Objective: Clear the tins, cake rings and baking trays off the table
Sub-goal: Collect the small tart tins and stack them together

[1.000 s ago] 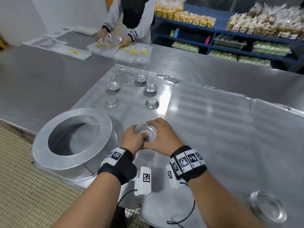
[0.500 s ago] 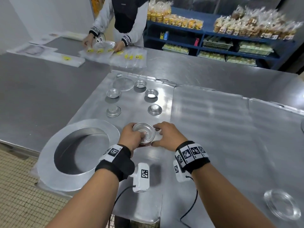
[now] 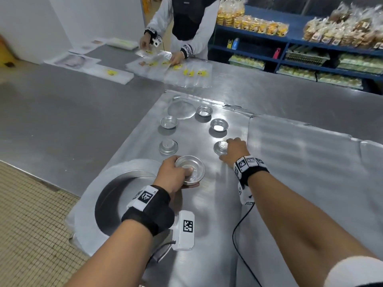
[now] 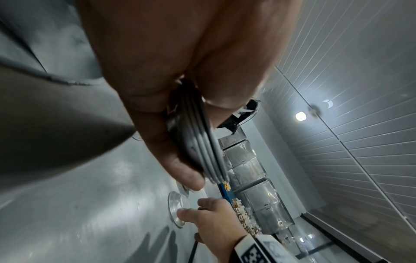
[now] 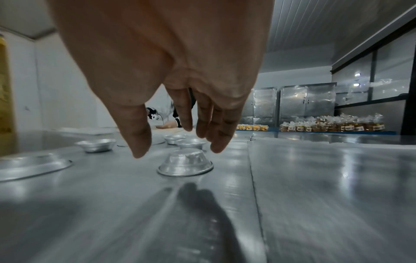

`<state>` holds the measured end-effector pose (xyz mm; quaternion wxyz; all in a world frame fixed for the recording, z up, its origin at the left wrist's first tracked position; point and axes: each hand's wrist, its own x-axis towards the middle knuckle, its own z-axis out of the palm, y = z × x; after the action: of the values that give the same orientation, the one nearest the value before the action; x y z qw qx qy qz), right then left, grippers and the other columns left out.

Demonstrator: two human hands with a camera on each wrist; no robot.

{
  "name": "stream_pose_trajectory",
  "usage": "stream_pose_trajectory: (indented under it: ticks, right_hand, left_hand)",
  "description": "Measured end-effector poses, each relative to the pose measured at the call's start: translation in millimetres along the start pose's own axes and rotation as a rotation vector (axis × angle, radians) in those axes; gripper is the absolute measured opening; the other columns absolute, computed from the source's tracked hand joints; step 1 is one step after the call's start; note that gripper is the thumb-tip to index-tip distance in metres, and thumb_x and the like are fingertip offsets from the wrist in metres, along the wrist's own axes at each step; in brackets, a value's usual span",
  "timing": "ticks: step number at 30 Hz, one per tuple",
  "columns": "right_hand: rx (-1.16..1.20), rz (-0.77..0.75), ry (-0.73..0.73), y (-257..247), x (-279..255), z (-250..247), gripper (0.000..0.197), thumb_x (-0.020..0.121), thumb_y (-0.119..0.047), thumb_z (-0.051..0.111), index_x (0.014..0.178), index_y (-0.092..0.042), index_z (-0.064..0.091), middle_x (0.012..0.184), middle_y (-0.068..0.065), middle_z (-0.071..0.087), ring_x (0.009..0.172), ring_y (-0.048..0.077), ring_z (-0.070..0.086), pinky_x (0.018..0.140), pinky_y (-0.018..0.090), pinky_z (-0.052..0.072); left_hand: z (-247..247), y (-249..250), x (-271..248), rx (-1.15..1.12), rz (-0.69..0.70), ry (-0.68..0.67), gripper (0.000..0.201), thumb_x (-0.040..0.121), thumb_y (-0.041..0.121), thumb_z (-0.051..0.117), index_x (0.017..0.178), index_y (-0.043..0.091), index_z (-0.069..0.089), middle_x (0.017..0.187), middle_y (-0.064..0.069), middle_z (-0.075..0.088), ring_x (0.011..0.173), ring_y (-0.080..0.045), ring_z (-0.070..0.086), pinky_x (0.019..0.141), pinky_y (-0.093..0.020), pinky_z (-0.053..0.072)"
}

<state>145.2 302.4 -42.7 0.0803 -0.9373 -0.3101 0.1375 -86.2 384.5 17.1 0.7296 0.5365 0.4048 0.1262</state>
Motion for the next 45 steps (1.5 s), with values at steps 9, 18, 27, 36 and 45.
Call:
stream_pose_trajectory:
  ticks: [9, 18, 27, 36, 45]
  right_hand:
    - [-0.086, 0.121, -0.066, 1.7, 65.4, 27.6, 0.069, 0.076, -0.061, 0.066, 0.123, -0.012, 0.051, 0.119, 0.011, 0.053, 0.118, 0.031, 0.048, 0.091, 0.038, 0.038]
    - [0.068, 0.087, -0.049, -8.7, 33.3, 15.1, 0.075, 0.073, -0.039, 0.083, 0.127, -0.005, 0.045, 0.122, 0.015, 0.056, 0.115, 0.032, 0.055, 0.09, 0.037, 0.049]
    - [0.47, -0.098, 0.224, -44.1, -30.8, -16.6, 0.065, 0.069, -0.034, 0.081, 0.125, -0.018, 0.051, 0.118, 0.005, 0.062, 0.104, 0.028, 0.063, 0.088, 0.044, 0.054]
    - [0.801, -0.42, 0.472, -73.7, -106.0, -19.8, 0.068, 0.067, -0.034, 0.089, 0.123, -0.022, 0.054, 0.12, -0.006, 0.044, 0.106, 0.008, 0.061, 0.094, 0.028, 0.055]
    - [0.885, -0.488, 0.398, -89.1, -137.3, 3.1, 0.061, 0.067, -0.018, 0.087, 0.116, -0.018, 0.052, 0.116, -0.002, 0.055, 0.11, 0.012, 0.061, 0.096, 0.032, 0.054]
  left_hand:
    - [-21.4, -2.7, 12.4, -0.011, 0.006, 0.03, 0.028, 0.086, -0.015, 0.06, 0.108, 0.002, 0.064, 0.101, -0.024, 0.065, 0.082, -0.038, 0.069, 0.064, -0.047, 0.062]
    - [-21.0, -0.2, 13.4, -0.011, 0.002, 0.004, 0.03, 0.086, -0.016, 0.058, 0.113, -0.002, 0.061, 0.104, -0.024, 0.064, 0.082, -0.036, 0.068, 0.062, -0.044, 0.063]
    - [-16.6, 2.3, 13.6, -0.02, -0.004, 0.016, 0.023, 0.089, -0.007, 0.059, 0.11, -0.001, 0.064, 0.105, -0.023, 0.064, 0.081, -0.038, 0.066, 0.062, -0.046, 0.062]
    - [-20.0, 3.7, 16.4, -0.026, -0.039, -0.059, 0.062, 0.08, 0.074, 0.06, 0.096, 0.018, 0.08, 0.104, -0.015, 0.077, 0.101, -0.037, 0.072, 0.094, -0.06, 0.055]
    - [-21.3, 5.8, 6.6, 0.007, 0.029, -0.118, 0.062, 0.079, 0.07, 0.061, 0.103, 0.016, 0.079, 0.103, -0.015, 0.077, 0.102, -0.035, 0.073, 0.104, -0.056, 0.049]
